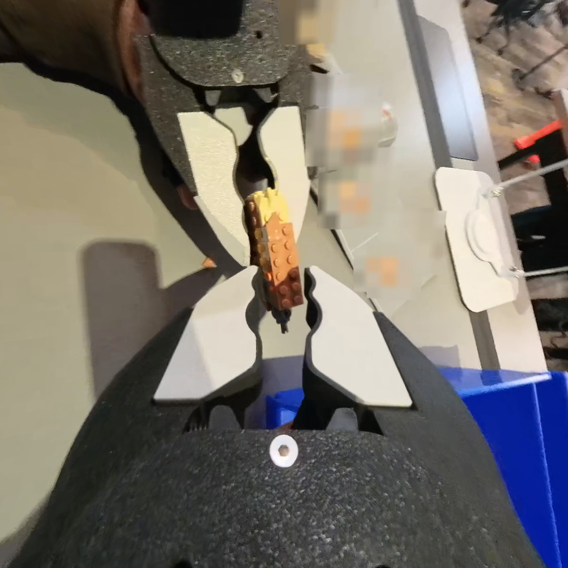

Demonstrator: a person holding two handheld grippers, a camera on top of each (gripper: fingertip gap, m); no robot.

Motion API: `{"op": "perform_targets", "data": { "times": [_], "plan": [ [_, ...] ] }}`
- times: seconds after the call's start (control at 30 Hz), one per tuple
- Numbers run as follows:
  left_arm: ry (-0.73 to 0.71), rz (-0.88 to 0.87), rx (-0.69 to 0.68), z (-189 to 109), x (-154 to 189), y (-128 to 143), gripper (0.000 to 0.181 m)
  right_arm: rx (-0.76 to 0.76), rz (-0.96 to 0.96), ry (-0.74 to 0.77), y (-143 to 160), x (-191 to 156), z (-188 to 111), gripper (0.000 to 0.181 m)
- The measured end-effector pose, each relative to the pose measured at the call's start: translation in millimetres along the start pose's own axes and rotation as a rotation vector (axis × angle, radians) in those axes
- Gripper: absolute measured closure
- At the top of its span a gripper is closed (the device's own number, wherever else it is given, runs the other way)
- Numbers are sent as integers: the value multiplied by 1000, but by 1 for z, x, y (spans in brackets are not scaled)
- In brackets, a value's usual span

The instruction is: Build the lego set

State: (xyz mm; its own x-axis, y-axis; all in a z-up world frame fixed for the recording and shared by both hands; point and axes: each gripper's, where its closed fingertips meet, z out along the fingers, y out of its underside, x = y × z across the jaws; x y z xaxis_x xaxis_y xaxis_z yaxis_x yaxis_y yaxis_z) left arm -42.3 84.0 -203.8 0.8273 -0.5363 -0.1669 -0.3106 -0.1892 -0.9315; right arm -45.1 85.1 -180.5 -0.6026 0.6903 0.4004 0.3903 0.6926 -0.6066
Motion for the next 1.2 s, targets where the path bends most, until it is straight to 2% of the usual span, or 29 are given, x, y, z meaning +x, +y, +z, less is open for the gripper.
{"op": "perform_targets", "data": {
  "times": [0.27, 0.37, 0.5, 0.77, 0.87, 1.07, 1.2],
  "plan": [
    [85, 6, -25, -1, 13, 4, 156, -19, -43, -170, 10, -13, 3, 161],
    [163, -33, -66, -7, 21, 10, 135, -82, -156, -189, 19, -10, 5, 161],
    [243, -63, -66, -20, 28, 9, 122, -134, -345, -261, 17, -11, 6, 161],
    [266, -145, 88, -46, 18, -19, 124, -75, -806, -559, 13, -35, 19, 161],
    [244, -170, 111, -51, 10, -20, 127, -71, -846, -641, 14, -28, 28, 161],
    [167, -184, 103, -54, -5, -17, 129, -56, -841, -711, 19, 0, 42, 161],
    [167, -194, 52, -52, -6, -7, 130, -53, -846, -756, 32, 1, 50, 161]
  ]
}}
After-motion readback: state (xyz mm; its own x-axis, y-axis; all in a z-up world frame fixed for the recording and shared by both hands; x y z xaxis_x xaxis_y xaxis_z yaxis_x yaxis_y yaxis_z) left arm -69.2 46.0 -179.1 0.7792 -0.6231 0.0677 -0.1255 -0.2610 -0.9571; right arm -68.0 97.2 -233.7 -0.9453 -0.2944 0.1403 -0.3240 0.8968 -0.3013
